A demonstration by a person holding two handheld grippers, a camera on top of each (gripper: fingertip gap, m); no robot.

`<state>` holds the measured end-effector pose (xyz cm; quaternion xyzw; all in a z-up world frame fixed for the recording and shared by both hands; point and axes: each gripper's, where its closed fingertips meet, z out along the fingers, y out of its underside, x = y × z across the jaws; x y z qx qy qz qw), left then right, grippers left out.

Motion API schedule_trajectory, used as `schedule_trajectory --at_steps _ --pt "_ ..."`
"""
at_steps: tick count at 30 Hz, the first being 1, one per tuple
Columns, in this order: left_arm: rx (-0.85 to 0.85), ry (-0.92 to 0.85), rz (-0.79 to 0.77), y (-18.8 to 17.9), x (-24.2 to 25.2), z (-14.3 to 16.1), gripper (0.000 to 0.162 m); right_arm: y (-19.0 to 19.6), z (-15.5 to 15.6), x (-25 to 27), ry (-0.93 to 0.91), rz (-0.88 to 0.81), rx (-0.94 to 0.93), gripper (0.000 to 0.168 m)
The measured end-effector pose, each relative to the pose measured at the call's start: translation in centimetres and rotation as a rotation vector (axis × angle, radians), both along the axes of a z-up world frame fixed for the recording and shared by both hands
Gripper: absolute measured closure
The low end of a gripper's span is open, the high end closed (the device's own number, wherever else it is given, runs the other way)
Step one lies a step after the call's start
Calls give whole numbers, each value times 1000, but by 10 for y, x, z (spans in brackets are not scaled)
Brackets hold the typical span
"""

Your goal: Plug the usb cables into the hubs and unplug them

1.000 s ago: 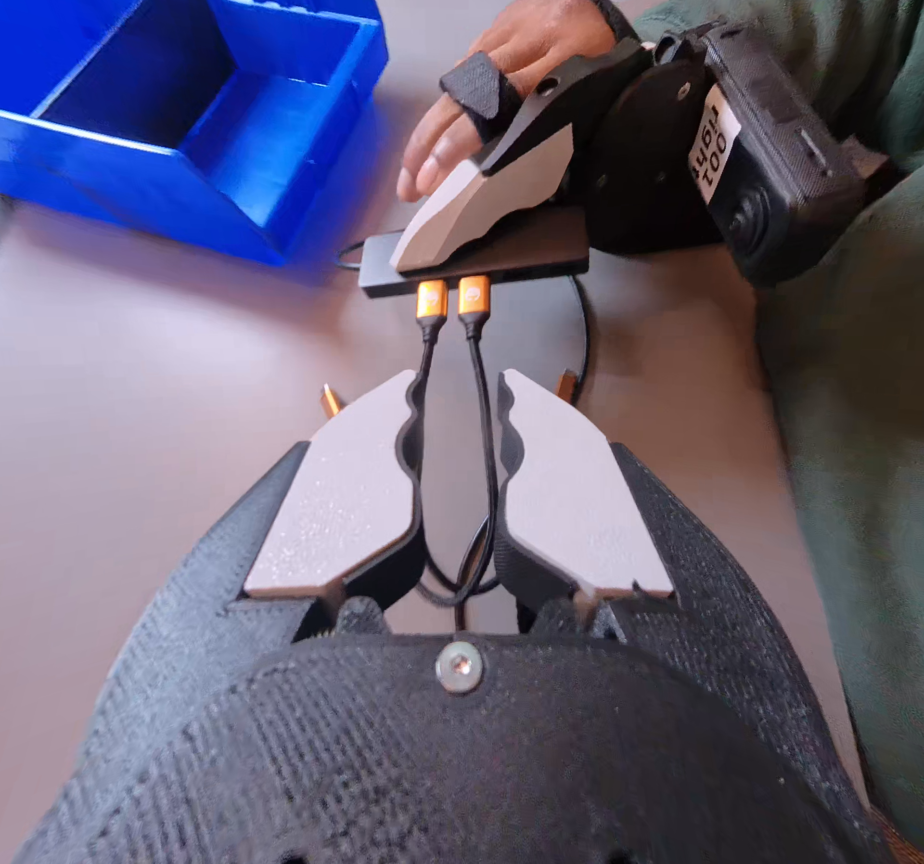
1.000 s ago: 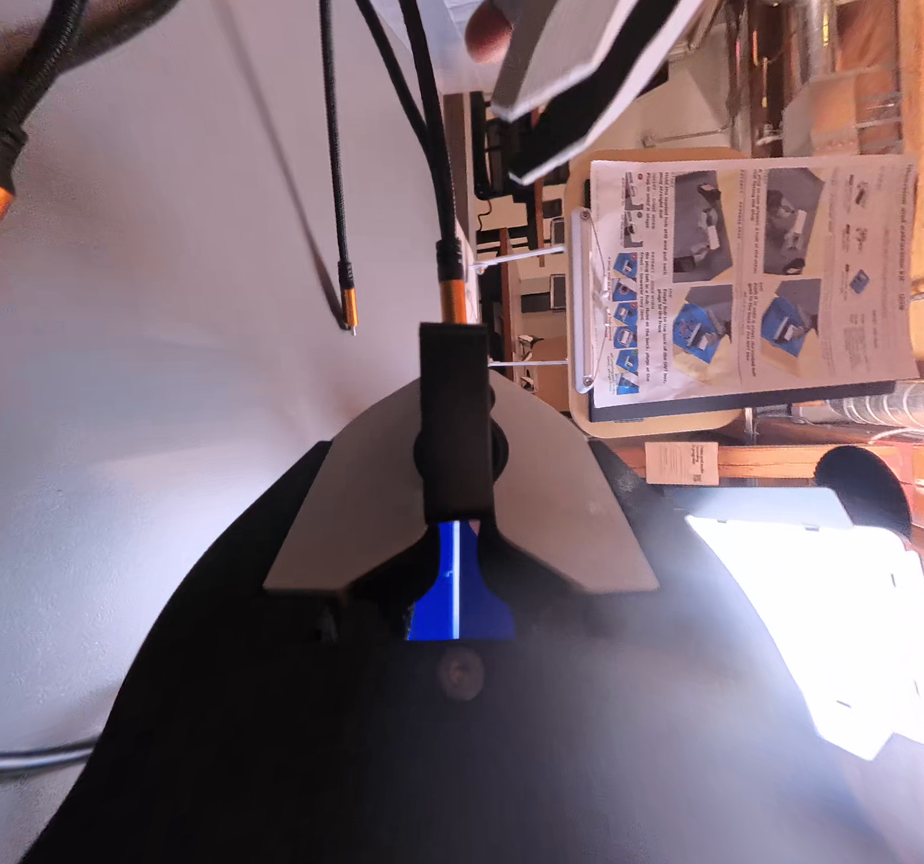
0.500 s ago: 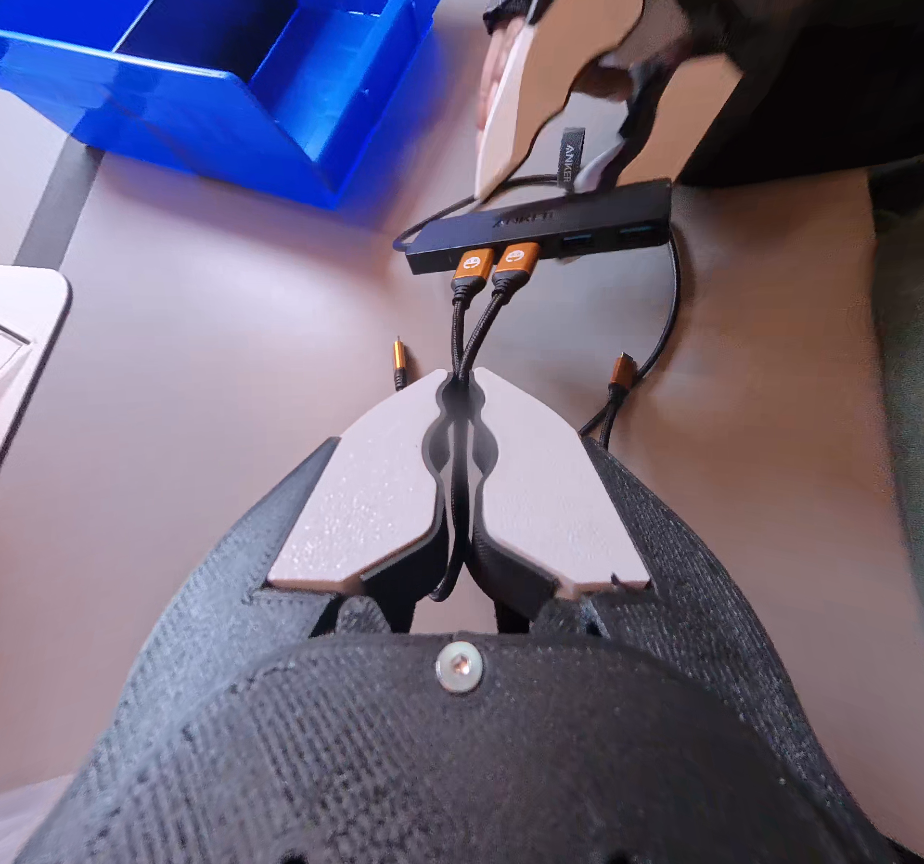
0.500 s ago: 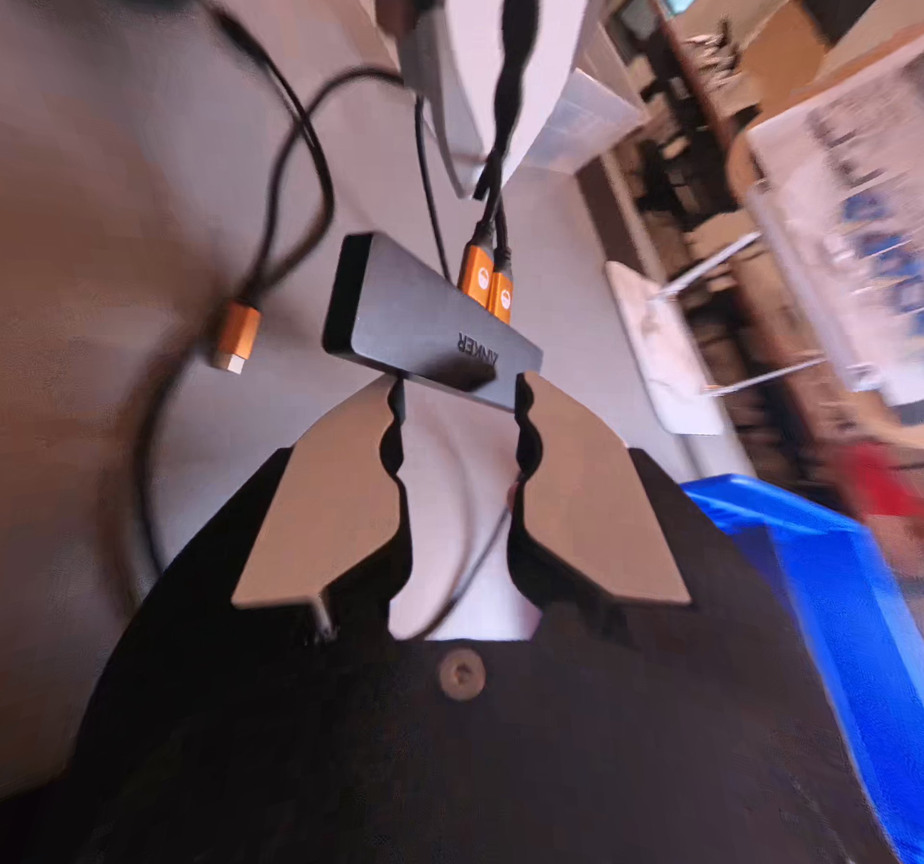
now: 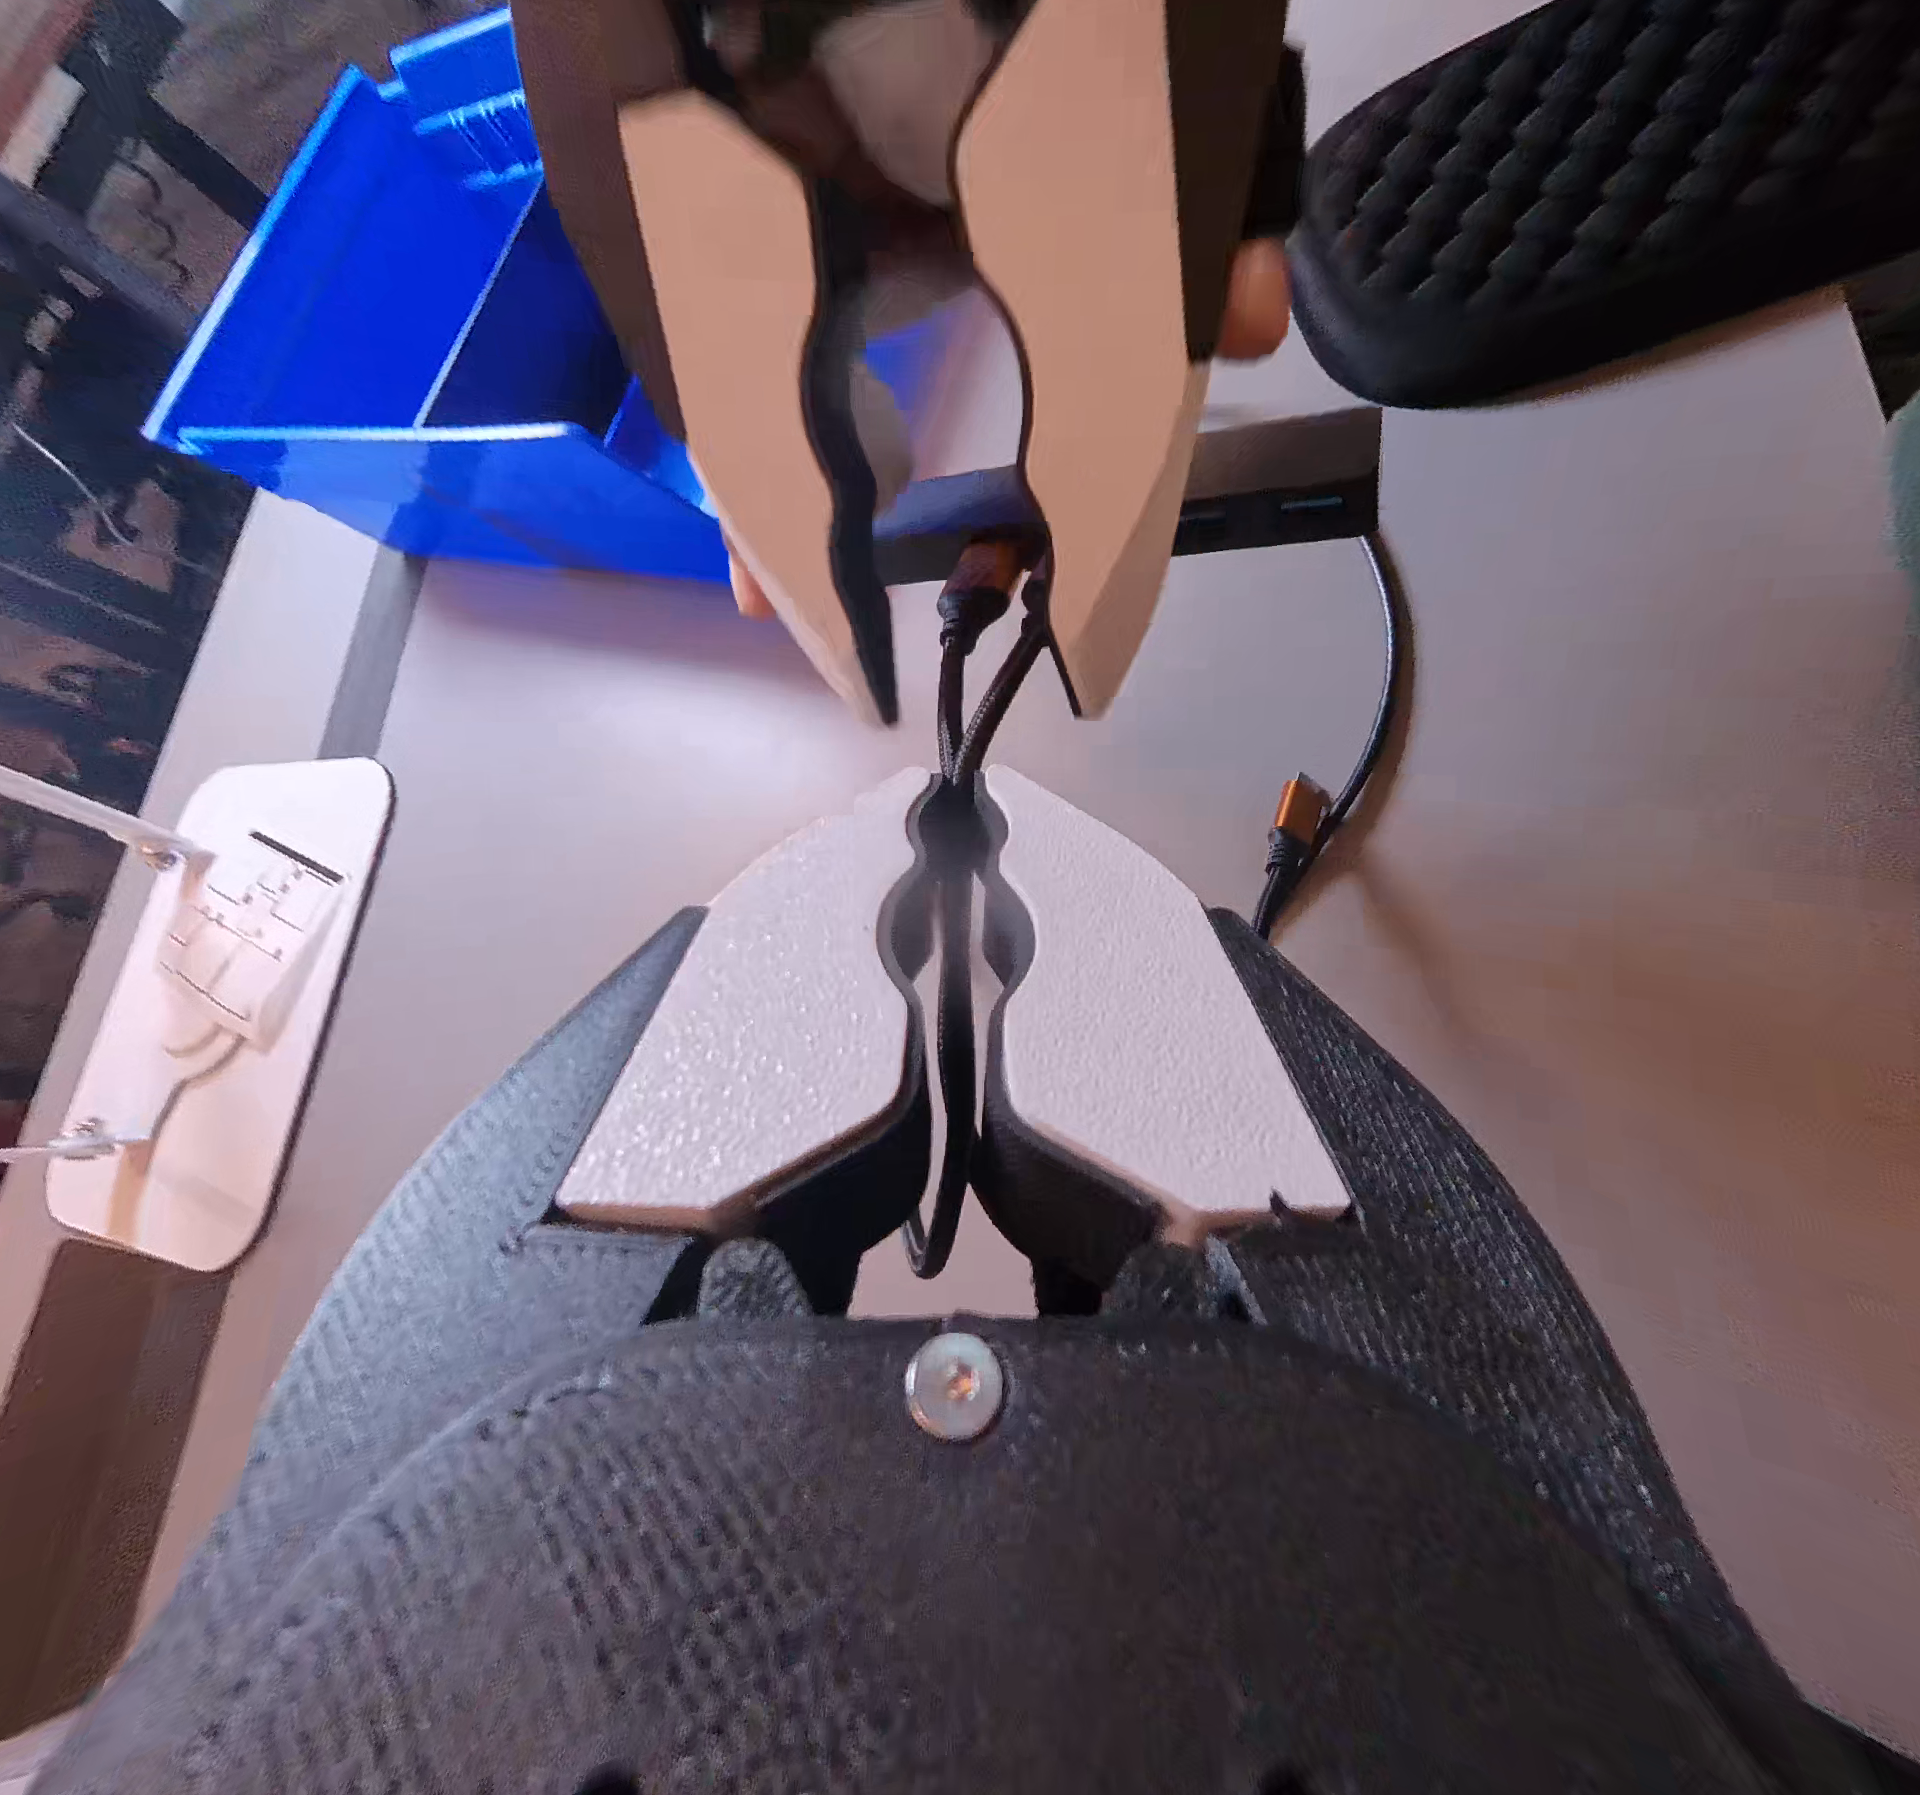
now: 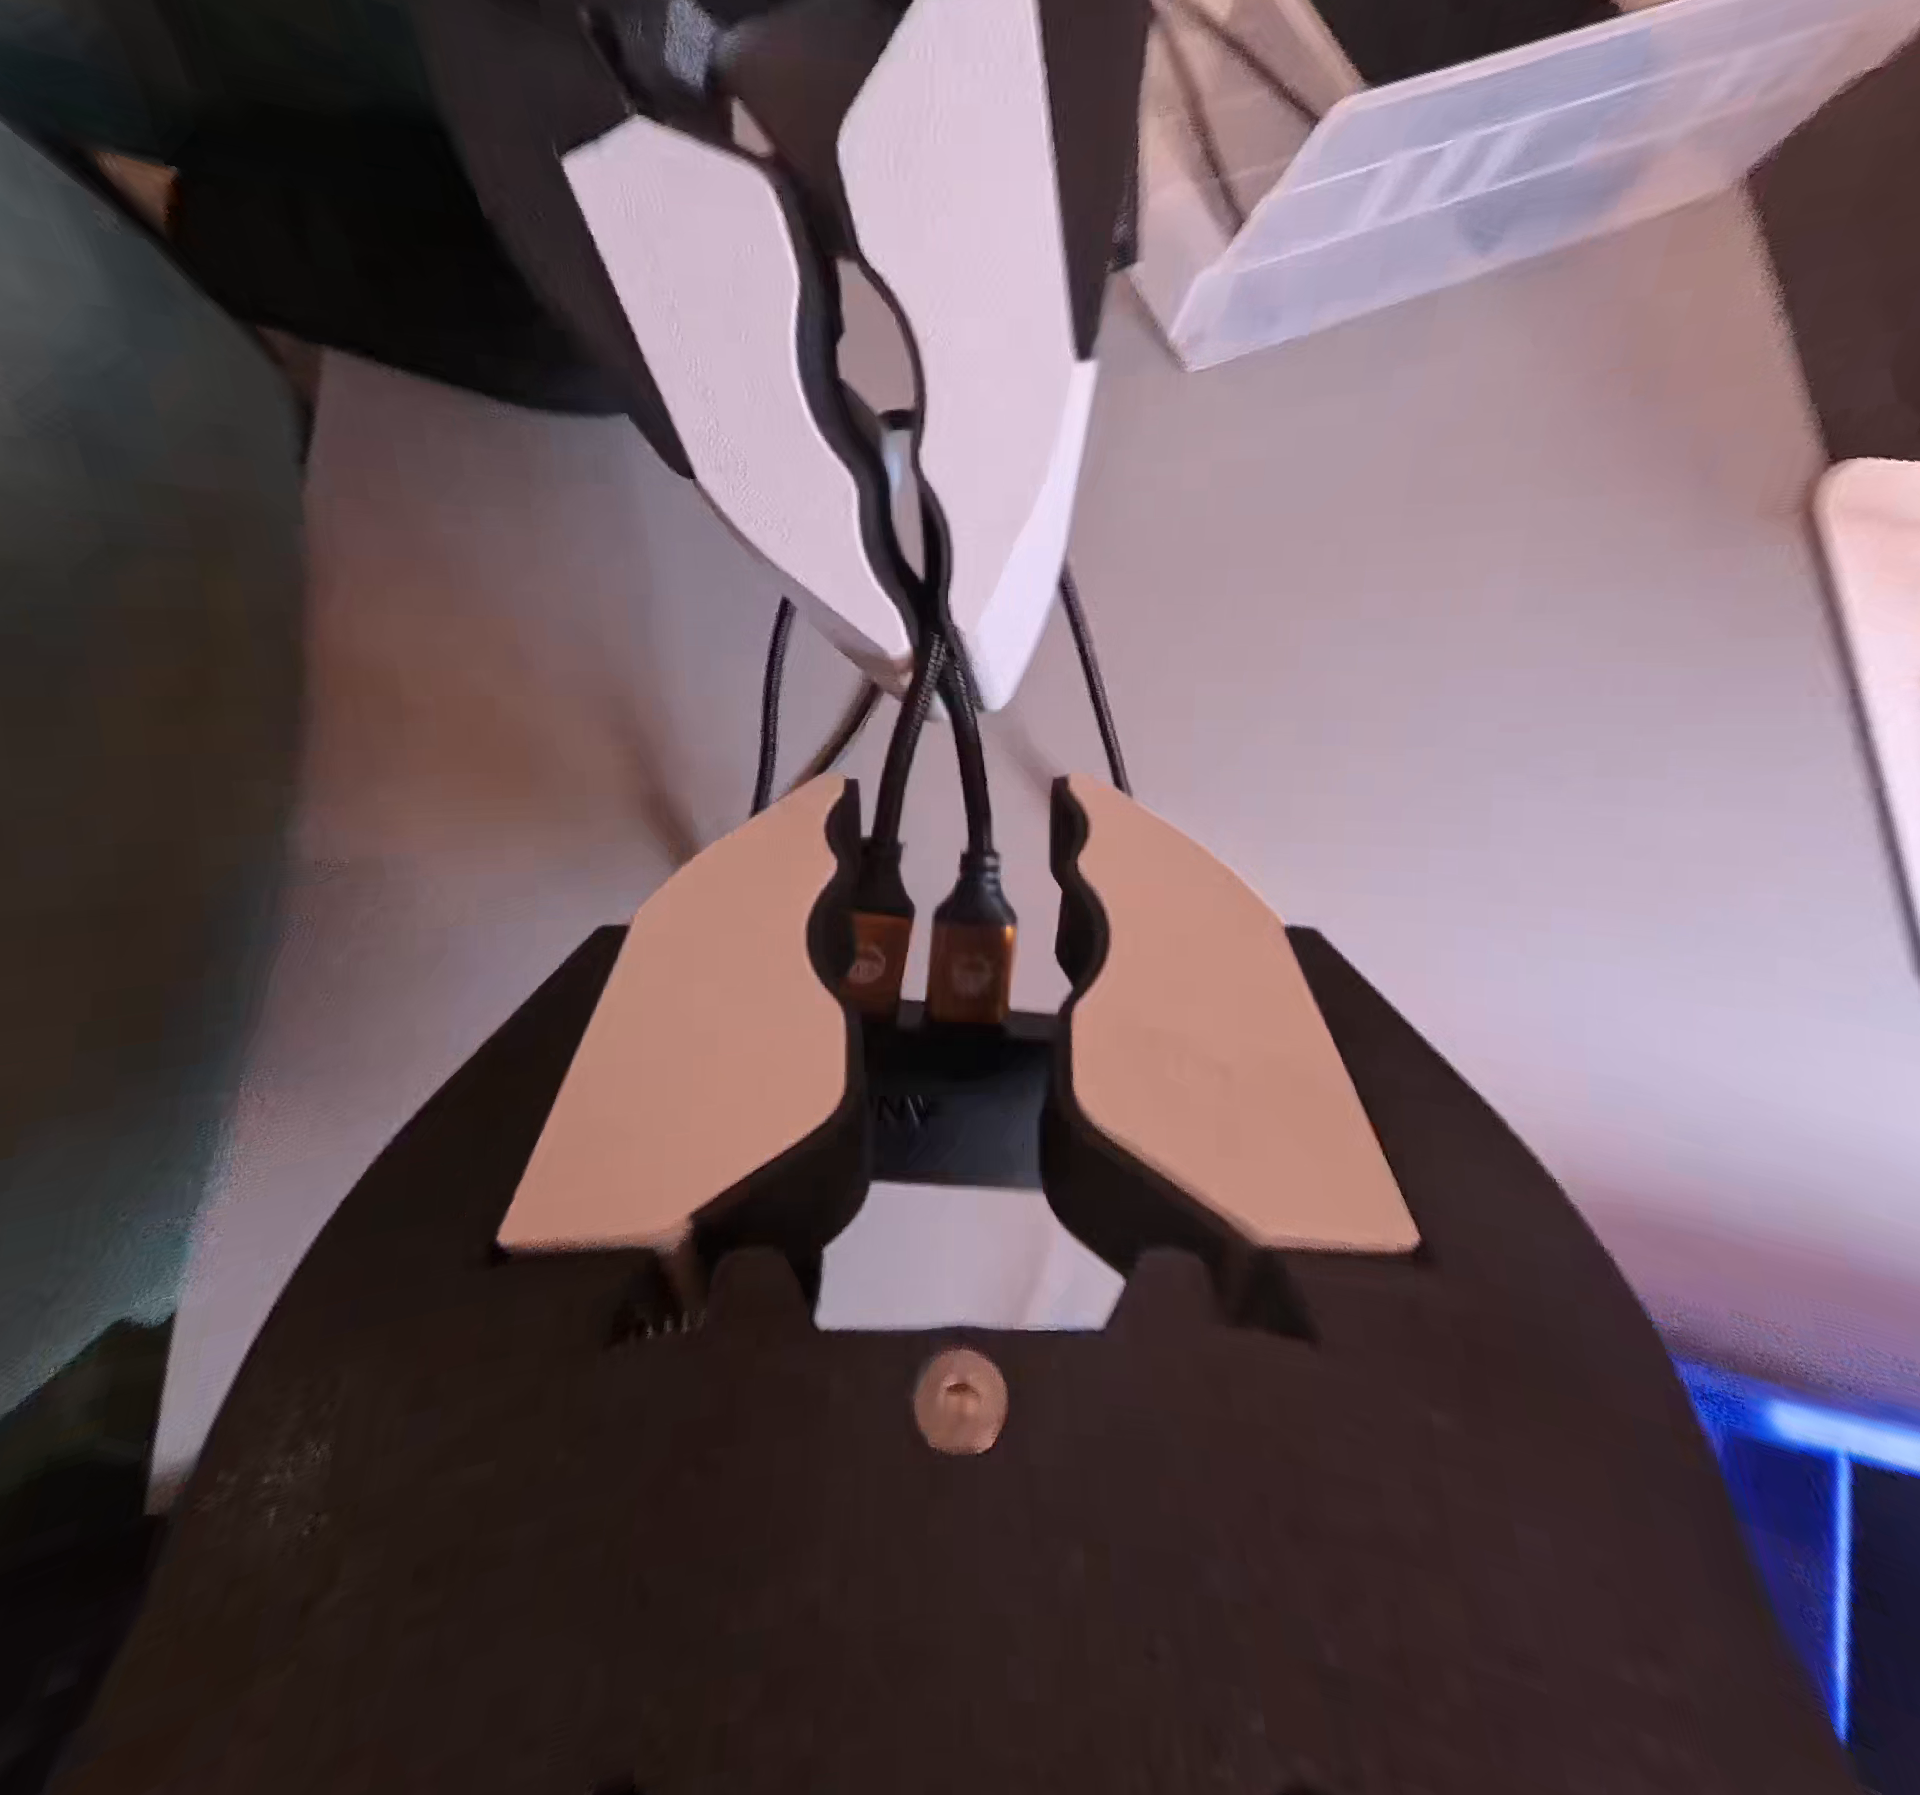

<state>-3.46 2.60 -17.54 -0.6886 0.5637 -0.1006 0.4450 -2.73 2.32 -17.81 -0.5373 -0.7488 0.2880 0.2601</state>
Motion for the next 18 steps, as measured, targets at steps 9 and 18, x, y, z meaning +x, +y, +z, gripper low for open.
schedule_trajectory --at_steps 9,18 --pt "157 -353 36 4 -22 64 131 13 48 10 48 -20 113 147" --pt "262 -527 227 15 -81 84 138 135 144 75 177 -370 300 146"
